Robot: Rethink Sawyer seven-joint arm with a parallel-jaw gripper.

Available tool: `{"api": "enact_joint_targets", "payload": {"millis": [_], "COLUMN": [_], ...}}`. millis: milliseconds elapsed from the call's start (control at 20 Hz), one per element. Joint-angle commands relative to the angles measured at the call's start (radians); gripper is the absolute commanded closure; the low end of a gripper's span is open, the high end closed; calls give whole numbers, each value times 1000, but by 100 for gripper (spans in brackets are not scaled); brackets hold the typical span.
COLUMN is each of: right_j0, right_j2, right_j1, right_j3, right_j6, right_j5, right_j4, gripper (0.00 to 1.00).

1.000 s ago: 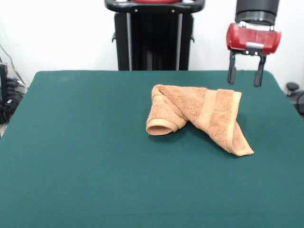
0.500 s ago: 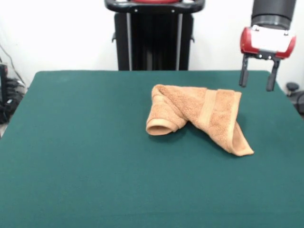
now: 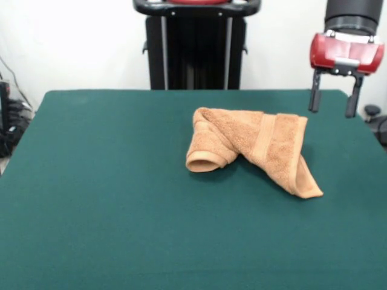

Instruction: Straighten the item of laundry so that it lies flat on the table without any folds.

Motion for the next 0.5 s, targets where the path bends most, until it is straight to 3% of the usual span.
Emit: {"api": "enact_joint_targets", "payload": {"millis": [50,500], "right_j0": [-55,-159], "right_j2": [88,148], "right_j1": [-8,-21], "right_j3": [-17,-14], "right_j6": [65,1], "right_j5": [92,106], "right_j4": [17,-49], "gripper": [0,0]}}
